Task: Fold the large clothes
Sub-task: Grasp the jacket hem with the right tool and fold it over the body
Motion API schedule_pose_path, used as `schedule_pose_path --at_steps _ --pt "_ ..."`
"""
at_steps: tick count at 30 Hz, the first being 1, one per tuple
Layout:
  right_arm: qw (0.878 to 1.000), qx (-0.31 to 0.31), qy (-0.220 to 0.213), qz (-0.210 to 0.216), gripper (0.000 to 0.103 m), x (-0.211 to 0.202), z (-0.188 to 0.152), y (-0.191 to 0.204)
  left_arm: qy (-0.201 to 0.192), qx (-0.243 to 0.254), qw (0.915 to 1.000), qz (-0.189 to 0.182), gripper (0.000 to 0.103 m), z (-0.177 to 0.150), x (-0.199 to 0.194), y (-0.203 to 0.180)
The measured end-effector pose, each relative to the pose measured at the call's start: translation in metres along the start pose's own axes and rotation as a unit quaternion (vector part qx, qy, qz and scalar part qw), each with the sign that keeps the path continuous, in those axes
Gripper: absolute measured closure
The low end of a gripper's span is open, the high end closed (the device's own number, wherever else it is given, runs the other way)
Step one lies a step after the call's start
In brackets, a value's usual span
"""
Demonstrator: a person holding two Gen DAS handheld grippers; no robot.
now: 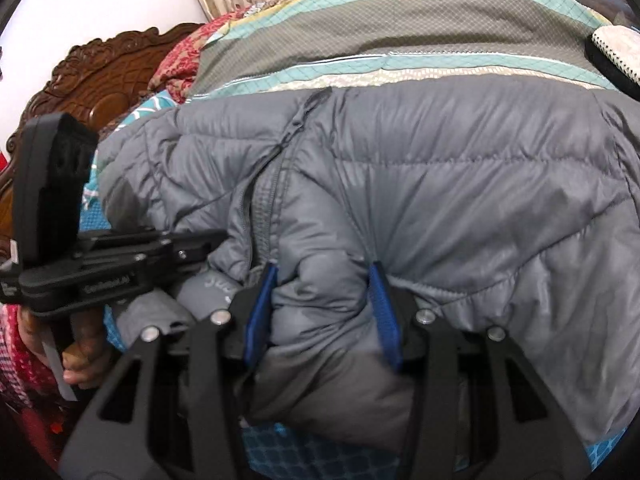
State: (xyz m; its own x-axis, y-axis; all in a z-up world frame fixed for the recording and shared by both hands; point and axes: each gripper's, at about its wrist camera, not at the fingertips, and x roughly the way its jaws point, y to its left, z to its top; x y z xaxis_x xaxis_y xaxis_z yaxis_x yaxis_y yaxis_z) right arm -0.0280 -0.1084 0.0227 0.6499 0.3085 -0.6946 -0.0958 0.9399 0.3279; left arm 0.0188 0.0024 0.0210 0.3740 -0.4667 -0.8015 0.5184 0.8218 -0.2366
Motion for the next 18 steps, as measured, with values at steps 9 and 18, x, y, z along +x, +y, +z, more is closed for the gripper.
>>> schedule_pose_path --at_steps 9,18 --pt "1.0 0.025 -0.004 0.016 0.058 -0.021 0.002 -0.01 0.002 0.026 0.9981 0.056 0.066 0.004 0.003 -0.019" --pt "0.994 0.054 -0.096 -0.021 0.058 -0.093 0.019 -0.033 0.002 0.034 0.997 0.07 0.066 0.001 0.001 -0.021"
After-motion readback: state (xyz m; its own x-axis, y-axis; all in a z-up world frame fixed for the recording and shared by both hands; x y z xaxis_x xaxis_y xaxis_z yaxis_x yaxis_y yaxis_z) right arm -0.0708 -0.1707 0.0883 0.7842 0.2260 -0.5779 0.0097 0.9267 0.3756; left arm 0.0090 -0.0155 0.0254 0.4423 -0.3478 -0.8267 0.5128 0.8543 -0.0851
